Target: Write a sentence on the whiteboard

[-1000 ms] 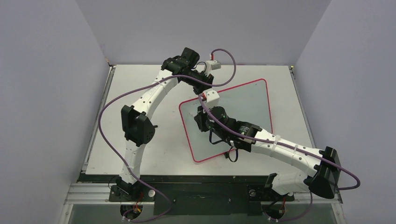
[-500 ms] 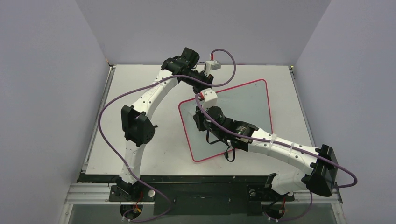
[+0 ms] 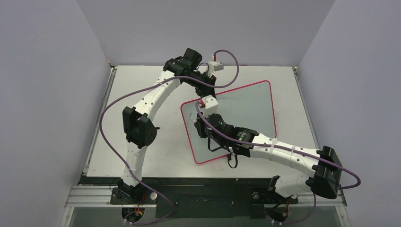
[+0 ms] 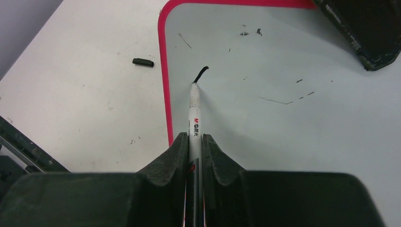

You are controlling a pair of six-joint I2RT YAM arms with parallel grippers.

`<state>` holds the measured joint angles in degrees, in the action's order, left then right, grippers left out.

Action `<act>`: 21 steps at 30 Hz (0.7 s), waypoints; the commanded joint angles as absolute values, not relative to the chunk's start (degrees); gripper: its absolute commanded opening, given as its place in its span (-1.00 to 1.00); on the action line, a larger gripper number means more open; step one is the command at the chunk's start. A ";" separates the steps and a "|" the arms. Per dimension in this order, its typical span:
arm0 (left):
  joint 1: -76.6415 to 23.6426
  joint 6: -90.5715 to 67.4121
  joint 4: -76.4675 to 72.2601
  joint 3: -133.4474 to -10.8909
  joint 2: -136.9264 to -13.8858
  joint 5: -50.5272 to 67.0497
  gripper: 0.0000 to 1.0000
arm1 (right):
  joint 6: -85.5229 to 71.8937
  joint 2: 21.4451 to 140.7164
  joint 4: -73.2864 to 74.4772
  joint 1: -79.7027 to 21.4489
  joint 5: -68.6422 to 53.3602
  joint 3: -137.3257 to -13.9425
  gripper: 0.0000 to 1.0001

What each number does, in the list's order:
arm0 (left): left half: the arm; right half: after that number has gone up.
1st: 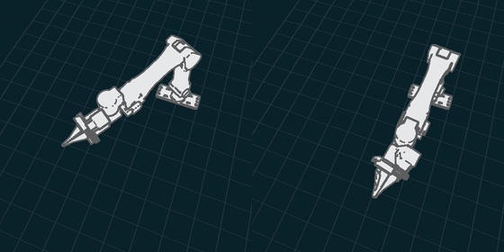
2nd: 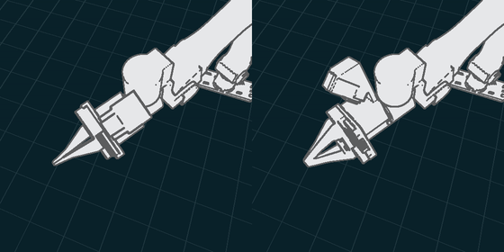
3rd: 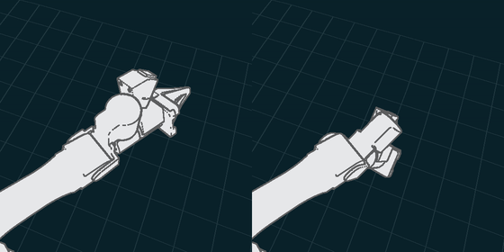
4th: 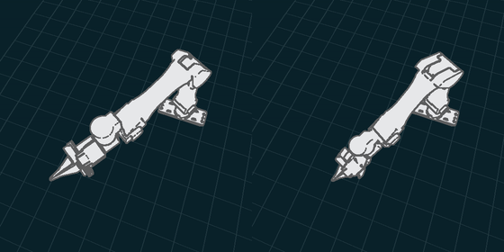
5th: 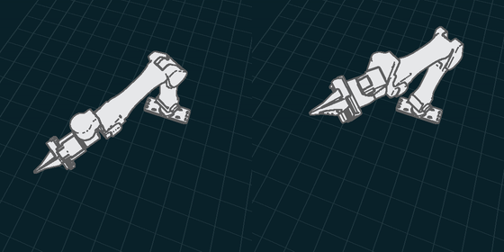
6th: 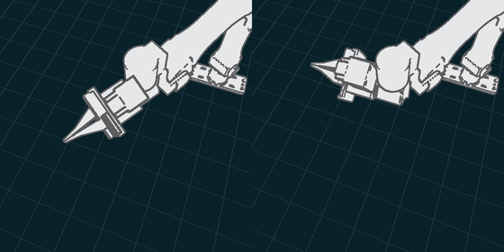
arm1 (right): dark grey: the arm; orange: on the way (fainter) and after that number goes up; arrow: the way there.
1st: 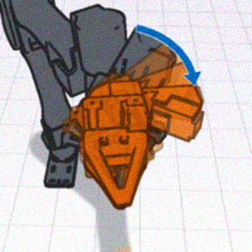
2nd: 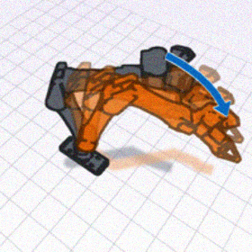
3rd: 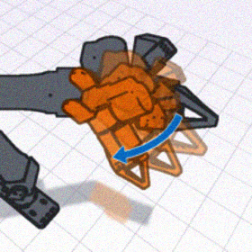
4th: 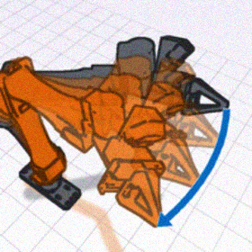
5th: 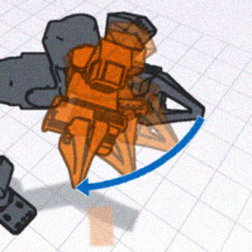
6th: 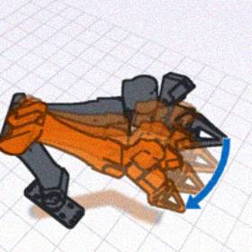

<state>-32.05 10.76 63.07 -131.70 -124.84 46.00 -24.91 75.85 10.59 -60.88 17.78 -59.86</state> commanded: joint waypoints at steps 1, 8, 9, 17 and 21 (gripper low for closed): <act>-33.74 12.79 62.88 -132.03 -120.79 46.05 -1.00 | -26.25 74.68 11.31 -61.35 20.97 -57.13 -1.00; -33.71 12.61 62.84 -132.18 -120.83 45.82 -1.00 | -27.50 72.44 12.94 -63.25 22.40 -55.43 -1.00; -33.74 12.65 62.84 -132.14 -120.82 45.81 -1.00 | -27.59 72.30 13.06 -63.56 22.40 -55.45 -1.00; -33.74 12.66 62.84 -132.12 -120.96 45.61 -1.00 | -27.51 71.14 15.35 -64.66 21.93 -57.43 -1.00; -33.75 12.68 62.86 -132.19 -120.92 45.65 -1.00 | -27.74 70.03 15.47 -64.76 20.60 -58.87 -1.00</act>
<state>-32.27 10.52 63.05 -131.72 -124.68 46.02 -27.14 73.01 15.11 -64.27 20.16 -55.92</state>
